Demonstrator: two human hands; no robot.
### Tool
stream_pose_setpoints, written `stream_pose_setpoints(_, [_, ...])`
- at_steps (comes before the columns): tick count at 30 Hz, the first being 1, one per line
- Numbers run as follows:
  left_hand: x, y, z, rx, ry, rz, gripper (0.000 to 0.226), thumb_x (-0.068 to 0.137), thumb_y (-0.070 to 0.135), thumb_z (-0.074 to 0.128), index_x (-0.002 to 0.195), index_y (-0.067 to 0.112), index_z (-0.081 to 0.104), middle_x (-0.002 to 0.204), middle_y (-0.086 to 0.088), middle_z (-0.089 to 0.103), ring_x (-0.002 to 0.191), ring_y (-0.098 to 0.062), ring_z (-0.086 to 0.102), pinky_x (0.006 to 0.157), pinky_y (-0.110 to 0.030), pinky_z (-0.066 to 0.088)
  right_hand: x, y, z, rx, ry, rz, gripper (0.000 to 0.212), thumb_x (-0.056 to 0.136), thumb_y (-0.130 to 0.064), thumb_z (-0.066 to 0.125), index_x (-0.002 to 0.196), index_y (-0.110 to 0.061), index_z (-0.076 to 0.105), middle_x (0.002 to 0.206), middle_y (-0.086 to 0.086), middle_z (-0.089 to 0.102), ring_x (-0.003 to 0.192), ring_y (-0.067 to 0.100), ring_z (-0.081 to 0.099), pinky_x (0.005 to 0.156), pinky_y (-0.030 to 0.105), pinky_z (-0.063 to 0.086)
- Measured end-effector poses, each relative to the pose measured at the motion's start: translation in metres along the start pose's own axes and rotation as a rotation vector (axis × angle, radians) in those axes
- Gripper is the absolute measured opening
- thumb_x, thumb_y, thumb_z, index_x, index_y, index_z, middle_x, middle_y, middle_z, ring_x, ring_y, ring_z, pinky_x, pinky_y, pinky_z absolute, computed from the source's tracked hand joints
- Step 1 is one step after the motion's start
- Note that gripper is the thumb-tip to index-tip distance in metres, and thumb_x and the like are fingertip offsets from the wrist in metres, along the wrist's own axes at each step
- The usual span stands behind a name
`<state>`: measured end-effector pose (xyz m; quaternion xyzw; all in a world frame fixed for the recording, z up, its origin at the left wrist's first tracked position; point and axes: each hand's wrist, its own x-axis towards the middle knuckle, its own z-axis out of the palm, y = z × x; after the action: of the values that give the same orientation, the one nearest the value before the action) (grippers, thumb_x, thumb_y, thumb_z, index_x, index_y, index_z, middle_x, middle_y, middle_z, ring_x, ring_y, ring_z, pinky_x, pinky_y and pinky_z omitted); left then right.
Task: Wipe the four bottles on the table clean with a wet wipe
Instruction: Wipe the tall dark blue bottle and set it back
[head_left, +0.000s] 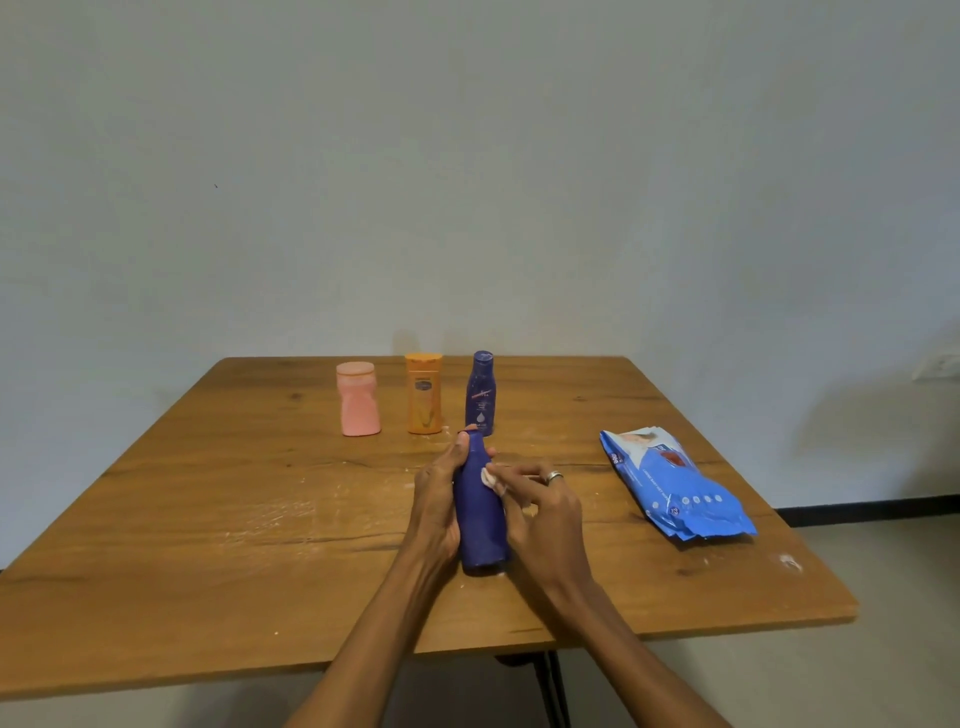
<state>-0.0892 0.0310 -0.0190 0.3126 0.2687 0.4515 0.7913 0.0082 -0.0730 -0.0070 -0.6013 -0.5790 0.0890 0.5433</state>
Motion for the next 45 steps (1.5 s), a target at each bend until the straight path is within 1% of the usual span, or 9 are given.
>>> stream_pose_setpoints(5, [-0.005,0.004,0.003,0.084,0.054,0.056,0.049,0.090,0.036,0.070,0.118,-0.004,0.067,0.102,-0.022,0.071,0.079,-0.027,0.067,0.069,-0.039,0.058,-0.026,0.013,-0.009,-0.053,-0.043,0.010,0.028,0.094,-0.017,0.066,0.117,-0.033,0.069,0.115,-0.010,0.059,0.107,-0.003,0.058,0.083,0.015,0.054])
stream_pose_setpoints(9, [-0.003,0.000,0.000,0.129,0.066,0.079,0.053,0.089,0.041,0.070,0.125,0.002,0.065,0.108,-0.021,0.071,0.083,-0.027,0.068,0.070,-0.038,0.059,-0.041,0.022,-0.019,-0.129,-0.157,0.010,0.031,0.090,-0.007,0.067,0.110,-0.030,0.073,0.111,-0.018,0.057,0.107,0.000,0.058,0.085,0.019,0.055])
stream_pose_setpoints(18, [-0.008,0.001,-0.005,0.028,-0.083,-0.027,0.047,0.091,0.036,0.067,0.122,0.001,0.063,0.100,-0.017,0.067,0.082,-0.025,0.066,0.074,-0.038,0.056,-0.019,0.015,-0.011,-0.147,-0.065,-0.029,0.026,0.093,-0.012,0.064,0.111,-0.029,0.069,0.112,-0.011,0.062,0.107,-0.008,0.053,0.083,0.003,0.042])
stream_pose_setpoints(25, [-0.007,-0.001,-0.006,-0.035,-0.118,-0.059,0.045,0.091,0.033,0.069,0.124,0.004,0.060,0.105,-0.015,0.067,0.090,-0.026,0.066,0.087,-0.041,0.053,0.009,0.017,0.014,-0.047,0.179,-0.083,0.020,0.093,-0.015,0.067,0.111,-0.022,0.070,0.108,-0.009,0.070,0.102,0.003,0.062,0.085,0.024,0.053])
stream_pose_setpoints(29, [-0.008,-0.002,-0.004,0.004,-0.164,-0.060,0.051,0.093,0.031,0.066,0.136,0.006,0.053,0.107,-0.015,0.068,0.091,-0.025,0.069,0.081,-0.040,0.057,0.017,0.022,0.021,-0.020,0.252,-0.085,0.020,0.094,-0.012,0.066,0.111,-0.020,0.072,0.107,-0.005,0.069,0.101,0.004,0.063,0.084,0.029,0.055])
stream_pose_setpoints(33, [-0.003,-0.003,-0.010,0.019,-0.126,-0.025,0.050,0.092,0.034,0.067,0.131,0.005,0.056,0.105,-0.013,0.068,0.087,-0.023,0.067,0.079,-0.039,0.055,0.007,0.018,0.015,0.047,0.122,-0.089,0.024,0.095,-0.014,0.067,0.117,-0.020,0.071,0.115,-0.006,0.069,0.110,0.006,0.063,0.086,0.027,0.057])
stream_pose_setpoints(36, [0.002,-0.003,-0.013,0.031,-0.086,-0.026,0.061,0.088,0.039,0.070,0.135,0.002,0.055,0.104,-0.012,0.067,0.084,-0.022,0.066,0.074,-0.037,0.057,-0.015,0.014,0.000,-0.020,-0.030,-0.132,0.025,0.094,-0.011,0.066,0.115,-0.022,0.073,0.113,-0.008,0.066,0.109,0.000,0.060,0.085,0.014,0.051])
stream_pose_setpoints(39, [0.002,-0.002,-0.009,0.049,-0.074,-0.002,0.053,0.089,0.039,0.068,0.129,0.005,0.059,0.101,-0.012,0.069,0.081,-0.021,0.066,0.070,-0.035,0.057,-0.030,0.016,-0.013,-0.118,-0.128,-0.174,0.027,0.090,-0.007,0.069,0.113,-0.021,0.073,0.110,-0.010,0.063,0.105,-0.008,0.056,0.083,0.004,0.044])
stream_pose_setpoints(45, [-0.003,-0.003,-0.007,0.021,-0.120,-0.034,0.045,0.090,0.037,0.067,0.121,0.004,0.062,0.096,-0.011,0.069,0.079,-0.021,0.065,0.070,-0.034,0.056,-0.025,0.021,-0.005,-0.142,-0.063,-0.203,0.027,0.091,-0.012,0.069,0.117,-0.021,0.072,0.117,-0.007,0.061,0.108,-0.007,0.055,0.085,0.008,0.048])
